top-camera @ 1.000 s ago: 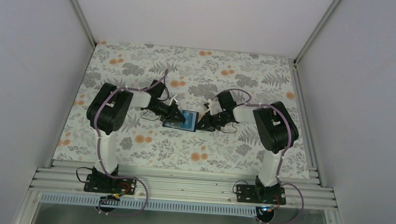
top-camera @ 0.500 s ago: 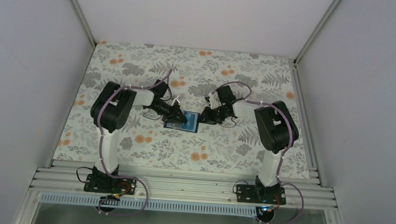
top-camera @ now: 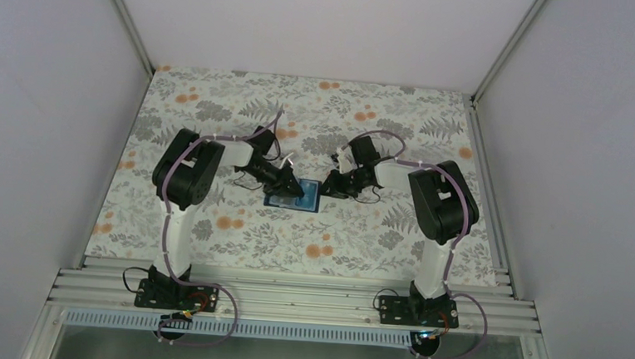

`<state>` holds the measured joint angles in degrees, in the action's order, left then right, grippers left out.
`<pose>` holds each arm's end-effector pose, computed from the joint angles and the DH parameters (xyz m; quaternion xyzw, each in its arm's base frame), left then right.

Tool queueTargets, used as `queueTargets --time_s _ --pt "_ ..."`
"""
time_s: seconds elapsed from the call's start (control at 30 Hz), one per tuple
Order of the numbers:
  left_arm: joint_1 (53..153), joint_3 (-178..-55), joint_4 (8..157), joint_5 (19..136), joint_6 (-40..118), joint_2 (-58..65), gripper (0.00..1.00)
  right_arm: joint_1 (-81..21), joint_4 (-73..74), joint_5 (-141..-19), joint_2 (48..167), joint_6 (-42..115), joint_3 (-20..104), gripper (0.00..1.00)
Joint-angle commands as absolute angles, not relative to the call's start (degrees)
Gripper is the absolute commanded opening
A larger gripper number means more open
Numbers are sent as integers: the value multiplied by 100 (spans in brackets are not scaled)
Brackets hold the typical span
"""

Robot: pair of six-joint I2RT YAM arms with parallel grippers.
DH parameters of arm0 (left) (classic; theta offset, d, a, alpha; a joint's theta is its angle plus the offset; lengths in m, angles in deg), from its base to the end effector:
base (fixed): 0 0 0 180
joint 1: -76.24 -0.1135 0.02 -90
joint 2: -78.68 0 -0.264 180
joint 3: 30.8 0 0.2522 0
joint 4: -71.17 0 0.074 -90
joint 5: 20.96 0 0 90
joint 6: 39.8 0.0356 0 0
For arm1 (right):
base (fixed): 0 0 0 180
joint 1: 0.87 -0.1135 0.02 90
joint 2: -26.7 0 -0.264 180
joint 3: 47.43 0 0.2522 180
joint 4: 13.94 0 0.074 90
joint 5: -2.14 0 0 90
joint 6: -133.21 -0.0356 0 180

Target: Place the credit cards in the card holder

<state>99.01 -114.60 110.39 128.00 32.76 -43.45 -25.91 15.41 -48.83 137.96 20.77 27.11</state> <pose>0.3369 -0.1745 0.0905 -0.0935 -0.8620 0.4919 0.0795 0.3159 0.1723 0.1158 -0.0902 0.9203 0.3778 0.0473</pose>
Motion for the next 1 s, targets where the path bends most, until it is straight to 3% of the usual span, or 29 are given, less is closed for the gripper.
queueTargets --time_s 0.0,0.4,0.97 --pt "10059 -11501 11021 12420 3142 -4566 6 -2616 1309 -4765 13939 2090 2707 13" --pt "10058 -11171 10808 12064 2640 -3853 35 -2609 1266 -4834 13846 2105 2513 12" --pt "10059 -11094 11631 11024 2573 -2492 69 -2612 1261 -4884 13684 2086 2426 12"
